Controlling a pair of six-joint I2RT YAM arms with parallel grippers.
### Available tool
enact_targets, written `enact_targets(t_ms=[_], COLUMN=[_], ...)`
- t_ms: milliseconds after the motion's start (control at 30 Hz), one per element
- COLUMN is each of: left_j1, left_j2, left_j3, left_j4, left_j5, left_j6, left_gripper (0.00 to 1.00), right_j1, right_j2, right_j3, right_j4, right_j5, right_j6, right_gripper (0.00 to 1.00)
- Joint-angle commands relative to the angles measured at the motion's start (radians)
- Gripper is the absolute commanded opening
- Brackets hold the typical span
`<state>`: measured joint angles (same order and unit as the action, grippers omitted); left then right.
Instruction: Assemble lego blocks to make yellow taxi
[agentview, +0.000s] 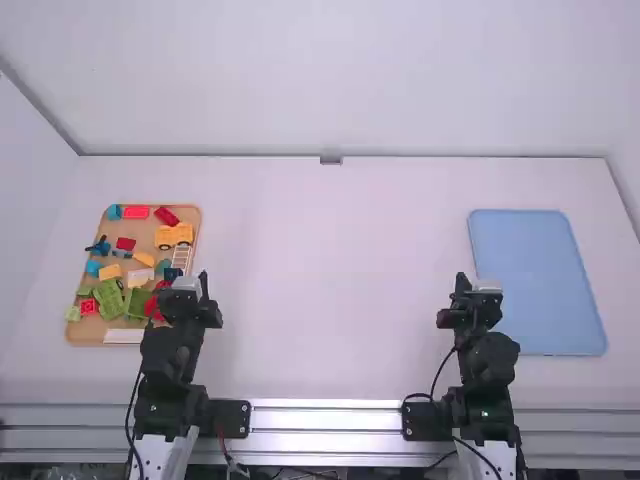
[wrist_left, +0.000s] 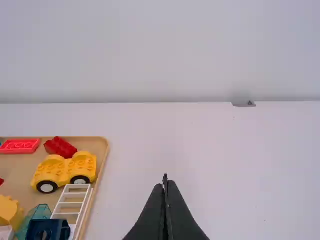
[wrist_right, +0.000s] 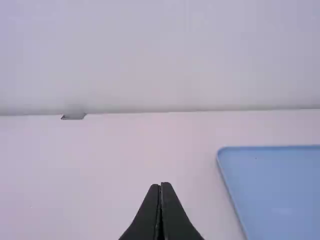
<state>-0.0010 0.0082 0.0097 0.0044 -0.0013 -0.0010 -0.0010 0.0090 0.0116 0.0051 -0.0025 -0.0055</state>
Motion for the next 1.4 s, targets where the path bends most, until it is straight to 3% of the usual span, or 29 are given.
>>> enact_targets(t_ms=[0, 300, 600, 900, 1367], left_j1=[0.0, -0.001, -0.005, 0.005, 0.104], left_j2=[0.0, 0.027, 0.154, 0.382, 0.845], left_j3=[0.0, 0.025, 0.141, 0.349, 0.78], left_j4=[0.0, 0.0, -0.029, -0.088, -0.216], left_j5=[0.0, -0.008, -0.042, -0.102, -0.077], left_j6=[0.0, -0.006, -0.025, -0.08, -0.218], left_gripper=[0.0, 0.04, 0.13, 0.27, 0.54], right_j1=[0.0, 0.001, 0.006, 0.04, 0.174], right_j2=[0.0, 0.041, 0.174, 0.367, 0.768], right_j3=[0.0, 0.032, 0.139, 0.292, 0.607], right_j4=[0.0, 0.003, 0.019, 0.041, 0.019], right_j5=[0.0, -0.013, -0.057, -0.148, -0.288], right_j6=[0.0, -0.005, -0.01, -0.066, -0.224], right_gripper=[0.0, 0.03, 0.11, 0.23, 0.47])
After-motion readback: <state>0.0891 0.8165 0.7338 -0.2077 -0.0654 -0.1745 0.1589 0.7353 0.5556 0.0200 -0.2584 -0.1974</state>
